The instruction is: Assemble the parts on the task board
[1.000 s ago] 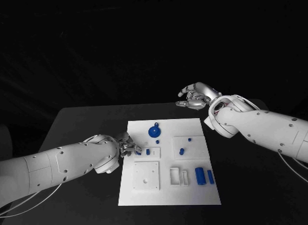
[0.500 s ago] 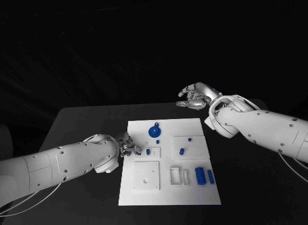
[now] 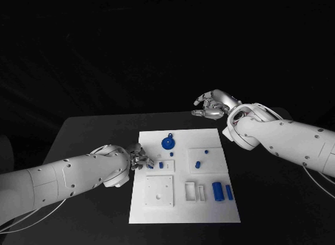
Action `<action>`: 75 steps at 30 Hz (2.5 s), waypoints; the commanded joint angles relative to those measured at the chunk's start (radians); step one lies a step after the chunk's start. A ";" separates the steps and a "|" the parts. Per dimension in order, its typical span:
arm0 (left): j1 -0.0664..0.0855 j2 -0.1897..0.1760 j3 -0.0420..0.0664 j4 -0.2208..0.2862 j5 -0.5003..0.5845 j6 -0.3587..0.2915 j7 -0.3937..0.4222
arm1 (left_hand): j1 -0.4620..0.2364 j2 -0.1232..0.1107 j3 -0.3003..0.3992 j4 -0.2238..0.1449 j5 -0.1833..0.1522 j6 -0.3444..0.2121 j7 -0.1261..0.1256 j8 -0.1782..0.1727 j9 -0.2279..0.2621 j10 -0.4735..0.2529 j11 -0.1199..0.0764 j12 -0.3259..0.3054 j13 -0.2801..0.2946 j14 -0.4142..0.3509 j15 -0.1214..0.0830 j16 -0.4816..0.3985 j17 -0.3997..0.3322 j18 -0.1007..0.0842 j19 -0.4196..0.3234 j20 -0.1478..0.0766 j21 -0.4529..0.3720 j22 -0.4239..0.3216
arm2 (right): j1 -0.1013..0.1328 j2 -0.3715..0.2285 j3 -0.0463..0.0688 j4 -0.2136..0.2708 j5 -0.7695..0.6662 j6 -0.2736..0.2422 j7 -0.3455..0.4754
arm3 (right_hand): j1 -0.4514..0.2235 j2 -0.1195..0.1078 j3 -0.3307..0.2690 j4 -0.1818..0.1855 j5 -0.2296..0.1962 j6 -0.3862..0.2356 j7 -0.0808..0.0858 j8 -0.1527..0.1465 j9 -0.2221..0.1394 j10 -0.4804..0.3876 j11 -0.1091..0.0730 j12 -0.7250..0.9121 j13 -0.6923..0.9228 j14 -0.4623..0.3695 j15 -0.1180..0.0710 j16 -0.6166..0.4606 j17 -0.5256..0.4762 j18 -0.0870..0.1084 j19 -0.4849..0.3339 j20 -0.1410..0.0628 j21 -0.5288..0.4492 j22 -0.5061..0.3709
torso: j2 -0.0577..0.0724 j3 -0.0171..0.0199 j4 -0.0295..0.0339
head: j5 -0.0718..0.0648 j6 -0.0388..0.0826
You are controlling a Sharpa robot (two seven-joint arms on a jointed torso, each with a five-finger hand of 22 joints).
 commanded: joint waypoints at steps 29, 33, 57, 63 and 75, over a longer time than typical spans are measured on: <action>-0.003 0.023 -0.002 -0.005 -0.002 0.051 -0.005 | -0.025 -0.008 0.041 -0.040 -0.134 0.089 -0.050 0.041 0.035 0.078 -0.079 0.022 0.005 0.064 -0.071 0.011 0.007 0.011 0.013 -0.136 0.004 0.003 | -0.001 0.002 0.000 0.001 0.000 0.012 0.006 | -0.001 0.008 -0.001 0.006 0.007 -0.008 0.018 0.005 -0.001 -0.006 0.001 0.005 -0.003 0.002 -0.002 -0.002 -0.001 0.101 0.002 -0.008 -0.006 0.014 | 0.000 0.0001 0.0010 | -0.003 -0.007; -0.003 0.022 -0.002 -0.006 -0.002 0.056 -0.004 | -0.018 -0.009 0.045 -0.042 -0.138 0.088 -0.050 0.041 0.037 0.078 -0.079 0.023 0.004 0.063 -0.071 0.011 0.007 0.012 0.013 -0.136 0.004 0.004 | -0.001 0.002 0.000 0.001 0.000 0.012 0.006 | -0.001 0.008 -0.001 0.006 0.007 -0.008 0.018 0.005 -0.001 -0.006 0.001 0.005 -0.003 0.002 -0.002 -0.002 -0.001 0.101 0.002 -0.008 -0.006 0.014 | 0.000 -0.0002 0.0013 | -0.003 -0.007; -0.004 0.016 -0.002 -0.014 -0.011 0.037 -0.010 | -0.028 -0.073 0.044 -0.002 -0.258 0.082 -0.047 0.032 0.046 0.074 -0.076 0.020 -0.004 0.059 -0.072 0.004 0.005 0.013 0.013 -0.135 -0.002 0.004 | -0.001 0.000 0.000 -0.001 0.001 0.011 0.007 | -0.002 0.008 -0.002 0.007 0.008 -0.008 0.018 0.006 -0.002 -0.007 0.001 0.006 -0.005 0.002 -0.002 -0.002 -0.001 0.101 0.002 -0.008 -0.007 0.014 | 0.000 -0.0009 0.0009 | -0.005 -0.006; -0.004 0.011 -0.002 -0.020 -0.011 0.018 -0.011 | -0.050 -0.123 0.051 0.056 -0.428 0.080 -0.049 0.027 0.051 0.073 -0.075 0.019 -0.007 0.057 -0.075 0.002 0.005 0.016 0.013 -0.137 -0.009 0.003 | -0.002 -0.001 0.000 -0.001 0.001 0.011 0.007 | -0.003 0.008 -0.002 0.007 0.008 -0.008 0.018 0.005 -0.002 -0.007 0.001 0.006 -0.005 0.002 -0.002 -0.002 -0.001 0.101 0.002 -0.008 -0.007 0.014 | 0.000 -0.0010 0.0011 | -0.006 -0.003; -0.003 -0.001 -0.001 -0.008 0.104 -0.012 0.021 | -0.123 -0.258 0.096 0.235 -0.557 -0.021 -0.018 -0.042 0.024 0.041 -0.051 -0.014 -0.025 0.027 -0.070 -0.023 -0.005 0.015 -0.008 -0.135 -0.031 0.000 | -0.004 0.000 0.000 -0.002 0.002 0.010 0.007 | -0.004 0.008 -0.002 0.008 0.008 -0.008 0.018 0.005 -0.002 -0.007 0.001 0.006 -0.006 0.001 -0.002 -0.002 -0.001 0.101 0.002 -0.008 -0.007 0.015 | 0.000 -0.0011 0.0001 | -0.007 -0.003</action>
